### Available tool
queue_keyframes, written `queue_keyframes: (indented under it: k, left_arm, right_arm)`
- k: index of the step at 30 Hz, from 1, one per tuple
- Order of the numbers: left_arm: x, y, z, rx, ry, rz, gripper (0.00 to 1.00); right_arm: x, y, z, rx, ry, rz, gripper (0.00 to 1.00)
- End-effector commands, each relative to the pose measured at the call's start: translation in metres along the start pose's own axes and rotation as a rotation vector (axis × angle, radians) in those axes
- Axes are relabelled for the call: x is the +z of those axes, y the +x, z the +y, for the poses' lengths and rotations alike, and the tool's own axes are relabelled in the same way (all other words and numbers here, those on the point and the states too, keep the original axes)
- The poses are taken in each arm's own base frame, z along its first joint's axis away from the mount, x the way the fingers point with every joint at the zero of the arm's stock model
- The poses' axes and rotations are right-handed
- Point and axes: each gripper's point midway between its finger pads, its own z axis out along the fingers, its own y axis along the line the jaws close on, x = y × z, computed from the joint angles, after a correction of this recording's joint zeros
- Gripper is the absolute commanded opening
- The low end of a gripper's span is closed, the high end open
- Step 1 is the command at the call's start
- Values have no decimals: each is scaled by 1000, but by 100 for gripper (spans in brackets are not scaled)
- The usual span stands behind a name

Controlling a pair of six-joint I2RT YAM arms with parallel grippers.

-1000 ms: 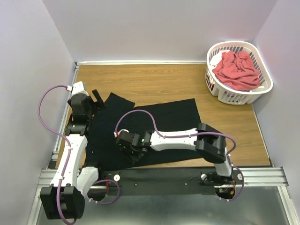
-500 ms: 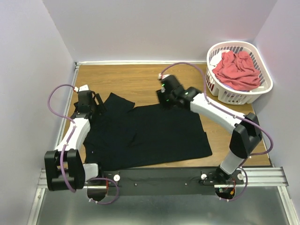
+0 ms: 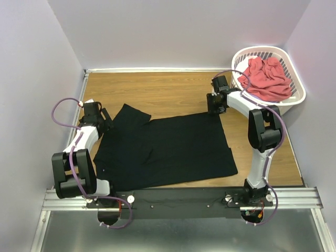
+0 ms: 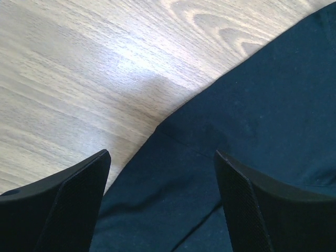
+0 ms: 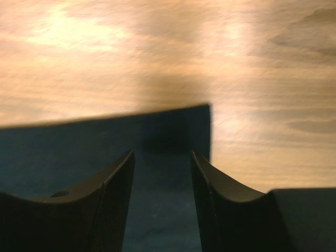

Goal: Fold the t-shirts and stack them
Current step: Fold the tshirt

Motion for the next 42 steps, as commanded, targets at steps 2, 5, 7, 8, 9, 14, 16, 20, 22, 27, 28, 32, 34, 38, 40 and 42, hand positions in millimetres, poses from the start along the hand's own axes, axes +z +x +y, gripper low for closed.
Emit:
queue_keyframes:
  k: [2, 5, 7, 8, 9, 14, 16, 20, 22, 27, 28, 32, 34, 38, 40, 42]
  left_arm:
    - [1, -11, -4, -5, 19, -17, 87]
    - [2, -11, -6, 1, 26, -11, 88]
    - [3, -9, -7, 1, 33, -6, 88]
    - [3, -8, -7, -1, 32, -3, 88]
    - [2, -10, -8, 3, 36, -7, 88]
    - [2, -11, -8, 2, 39, -12, 88]
    - [1, -11, -9, 2, 41, -13, 88]
    - [1, -10, -8, 4, 41, -11, 88]
    - [2, -10, -8, 7, 39, -11, 88]
    - [4, -8, -6, 11, 30, -4, 88]
    - [4, -8, -6, 11, 30, -2, 88]
    - [9, -4, -5, 22, 22, 16, 88]
    - [10, -3, -6, 37, 18, 28, 88]
    - [19, 4, -12, 81, 20, 78, 88]
    - [22, 1, -12, 90, 6, 79, 83]
    - [27, 2, -11, 103, -14, 94, 75]
  right_arm:
    - [14, -20, -19, 19, 16, -29, 54]
    - [23, -18, -22, 29, 13, -14, 54]
    - [26, -19, -22, 29, 12, -14, 54]
    - [27, -20, -21, 29, 13, -16, 54]
    - [28, -20, -21, 27, 11, -14, 54]
    - [38, -17, -24, 27, 14, 0, 52]
    - [41, -14, -22, 27, 3, 10, 50]
    - [47, -2, -19, 45, -15, 39, 45]
    - [50, 9, -19, 49, -16, 64, 42]
    - [52, 22, -32, 47, 33, 84, 17]
    - [53, 24, -34, 44, 41, 86, 10]
    - [47, 14, -46, 50, 103, 47, 1]
    - [41, 5, -54, 52, 147, 12, 1]
    - [32, -8, -54, 46, 148, -32, 1]
    - [31, -8, -54, 47, 145, -33, 1]
    - [31, -8, -52, 46, 136, -38, 1]
